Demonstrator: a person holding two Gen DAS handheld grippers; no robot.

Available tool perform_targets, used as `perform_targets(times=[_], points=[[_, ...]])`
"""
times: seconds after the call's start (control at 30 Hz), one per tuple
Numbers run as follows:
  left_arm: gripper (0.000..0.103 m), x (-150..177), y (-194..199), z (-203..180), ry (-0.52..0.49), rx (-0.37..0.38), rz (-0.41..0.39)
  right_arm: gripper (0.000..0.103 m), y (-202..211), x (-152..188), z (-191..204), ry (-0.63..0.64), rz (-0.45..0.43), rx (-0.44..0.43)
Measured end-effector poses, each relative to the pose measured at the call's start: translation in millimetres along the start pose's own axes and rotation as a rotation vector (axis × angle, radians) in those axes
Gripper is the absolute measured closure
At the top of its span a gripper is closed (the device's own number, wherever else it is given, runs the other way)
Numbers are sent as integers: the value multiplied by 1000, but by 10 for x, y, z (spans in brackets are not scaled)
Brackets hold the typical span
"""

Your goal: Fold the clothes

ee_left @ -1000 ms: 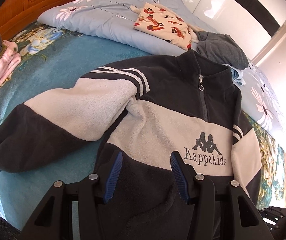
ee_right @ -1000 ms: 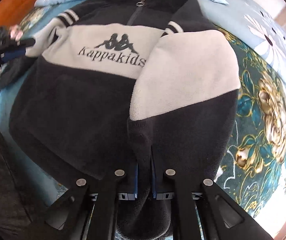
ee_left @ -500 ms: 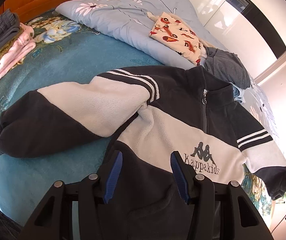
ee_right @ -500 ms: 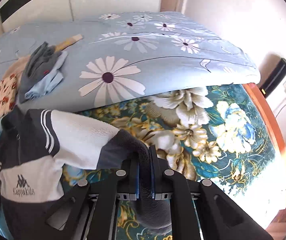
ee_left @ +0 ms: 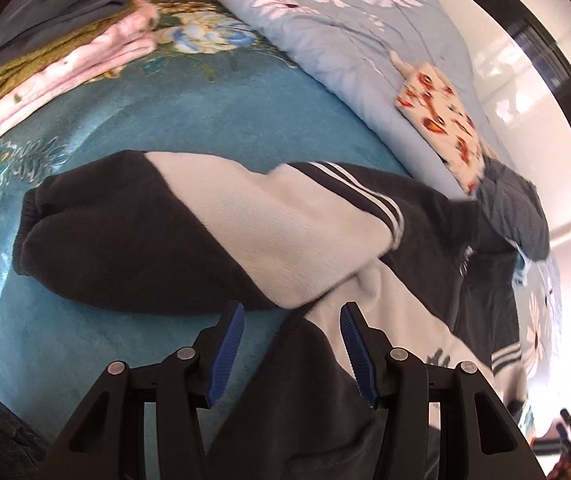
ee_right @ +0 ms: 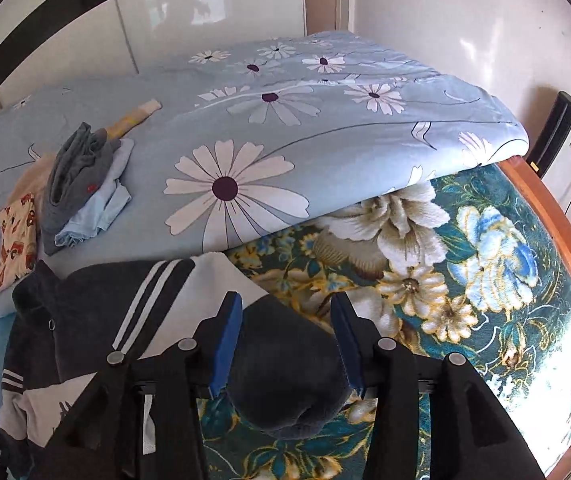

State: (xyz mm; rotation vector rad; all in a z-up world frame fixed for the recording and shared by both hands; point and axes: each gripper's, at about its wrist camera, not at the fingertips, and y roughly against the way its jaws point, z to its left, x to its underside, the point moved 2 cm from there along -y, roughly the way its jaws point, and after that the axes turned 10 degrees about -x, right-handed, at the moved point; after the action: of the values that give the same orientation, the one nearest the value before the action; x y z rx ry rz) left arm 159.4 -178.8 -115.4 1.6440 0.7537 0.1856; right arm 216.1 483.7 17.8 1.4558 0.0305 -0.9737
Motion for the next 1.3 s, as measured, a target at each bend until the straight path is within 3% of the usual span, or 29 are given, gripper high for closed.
perform_targets(times=[0.07, 0.2, 0.37, 0.5, 0.57, 0.6, 0.67, 0.73, 0.8, 0.87, 0.93, 1.13, 1.2, 1.23, 1.3], points=[[49, -118, -47, 194, 113, -65, -10, 54, 70, 0, 226, 52, -14, -49], [49, -329, -43, 422, 240, -184, -38, 54, -38, 255, 808, 188, 39, -139], [48, -587, -35, 708, 397, -332, -72, 54, -283, 760, 1554, 325, 157, -275], [47, -967, 123, 619, 310, -361, -111, 54, -382, 1013, 2019, 441, 213, -322], [40, -1140, 164, 725, 312, -404, -108, 54, -423, 1121, 2239, 496, 238, -341], [38, -1229, 127, 822, 315, -397, -77, 54, -444, 1139, 2301, 505, 246, -352], [38, -1388, -35, 1005, 257, -309, 69, 54, -496, 1182, 2408, 515, 267, -369], [38, -1438, -186, 1110, 123, -209, 235, 54, -555, 1231, 2491, 523, 289, -379], [38, -1394, -229, 1154, -54, -131, 312, 54, -605, 1275, 2551, 534, 306, -378], [38, -1278, -211, 1209, -205, -143, 271, 54, -676, 1320, 2591, 533, 336, -371], [38, -1170, -273, 1305, -277, -164, 226, 54, -708, 1349, 2633, 536, 352, -368], [40, -1048, -582, 1524, -228, -68, 233, 54, -669, 1385, 2779, 562, 359, -360], [51, -1060, -576, 1513, -229, -37, 210, 54, -643, 1403, 2817, 564, 358, -357], [72, -1065, -573, 1508, -230, -22, 199, 54, -630, 1412, 2837, 564, 357, -355], [79, -1057, -557, 1449, -268, -38, 176, 54, -616, 1442, 2869, 559, 361, -355]])
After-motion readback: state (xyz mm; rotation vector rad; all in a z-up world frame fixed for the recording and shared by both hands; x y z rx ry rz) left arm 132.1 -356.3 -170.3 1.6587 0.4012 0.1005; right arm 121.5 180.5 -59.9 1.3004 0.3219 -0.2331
